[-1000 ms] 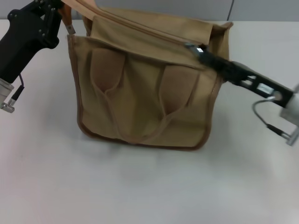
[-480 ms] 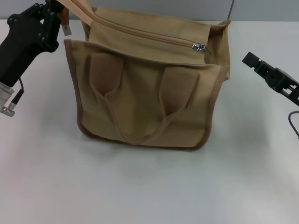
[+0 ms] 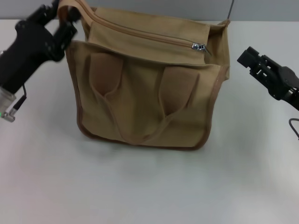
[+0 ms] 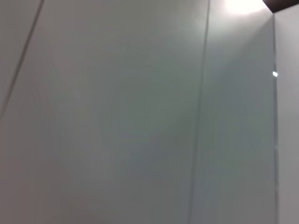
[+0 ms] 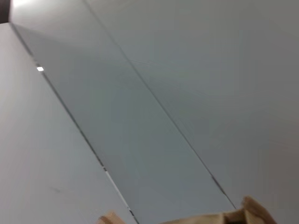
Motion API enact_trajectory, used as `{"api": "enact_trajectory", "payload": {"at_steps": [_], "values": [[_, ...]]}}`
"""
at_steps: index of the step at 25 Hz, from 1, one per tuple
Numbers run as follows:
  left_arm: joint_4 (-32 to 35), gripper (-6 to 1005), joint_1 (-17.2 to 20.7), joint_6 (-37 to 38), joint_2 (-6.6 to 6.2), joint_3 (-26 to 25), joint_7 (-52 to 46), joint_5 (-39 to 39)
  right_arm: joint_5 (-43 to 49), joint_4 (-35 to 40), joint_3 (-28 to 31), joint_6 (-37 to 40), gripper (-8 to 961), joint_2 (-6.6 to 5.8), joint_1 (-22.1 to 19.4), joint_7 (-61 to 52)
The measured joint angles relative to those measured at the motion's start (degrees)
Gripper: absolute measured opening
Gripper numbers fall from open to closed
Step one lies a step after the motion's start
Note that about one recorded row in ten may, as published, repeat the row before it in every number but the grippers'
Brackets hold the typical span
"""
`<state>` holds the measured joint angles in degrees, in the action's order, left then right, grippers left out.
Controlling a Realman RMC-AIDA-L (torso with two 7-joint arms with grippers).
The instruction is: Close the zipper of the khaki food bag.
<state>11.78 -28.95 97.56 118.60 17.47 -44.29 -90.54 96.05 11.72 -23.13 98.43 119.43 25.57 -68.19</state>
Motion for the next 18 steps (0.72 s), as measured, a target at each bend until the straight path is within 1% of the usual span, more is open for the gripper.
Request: {"api": "enact_trajectory", "payload": {"at_steps": [2,3,4,5,6,7,9,10,11,12,13,14,15,18], "values": [[1.82,301,1.09,0.2,-0.02,3.22,-0.05,-0.06,-0.01,-0.02,0.01,0.87,367,0.0,-0.07,1.8],[1.82,323,1.09,0.2,-0.02,3.22,-0.05,-0.06,-0.02,-0.02,0.01,1.07,404,0.0,-0.09,2.28],[4.01,346,2.88,0.25,-0.04,8.59,-0.11,-0.08,-0.03,-0.03,0.0,1.07,442,0.0,-0.1,2.4],[4.01,369,2.88,0.25,-0.04,8.59,-0.11,-0.08,-0.03,-0.03,-0.02,1.04,479,0.0,-0.1,2.48],[5.62,392,4.58,0.42,-0.04,12.4,-0.15,-0.12,-0.05,-0.03,-0.04,1.03,521,0.0,-0.08,2.55],[6.55,415,5.46,0.61,-0.04,14.07,-0.15,-0.13,-0.2,-0.03,-0.03,1.03,562,0.0,-0.09,2.69],[8.03,503,7.14,1.24,-0.1,16.37,-0.18,-0.15,-0.7,-0.03,0.07,1.04,645,0.07,-0.04,3.0],[9.28,546,8.77,1.87,-0.27,18.26,-0.22,-0.16,-1.0,-0.03,0.1,1.05,687,0.07,0.01,3.02],[9.63,590,9.09,2.05,-0.31,18.76,-0.22,-0.16,-1.19,-0.03,0.11,1.08,692,0.07,0.12,3.04],[11.37,634,11.26,2.77,-0.56,20.9,-0.24,-0.16,-1.21,0.0,0.1,1.22,697,0.06,0.27,3.3],[11.37,662,11.26,2.77,-0.56,20.9,-0.24,-0.16,-1.21,0.0,0.1,1.22,701,0.06,0.27,3.3],[13.11,690,13.38,3.44,-0.81,22.27,-0.55,-0.18,-1.22,0.05,-0.02,1.45,706,0.02,0.39,4.03],[13.11,718,13.38,3.44,-0.81,22.27,-0.55,-0.18,-1.22,0.05,-0.02,1.45,711,0.02,0.39,4.03],[14.57,802,15.86,6.23,-1.45,23.13,-0.84,-0.73,-1.22,0.2,0.0,1.91,726,-0.06,0.45,4.35]]}}
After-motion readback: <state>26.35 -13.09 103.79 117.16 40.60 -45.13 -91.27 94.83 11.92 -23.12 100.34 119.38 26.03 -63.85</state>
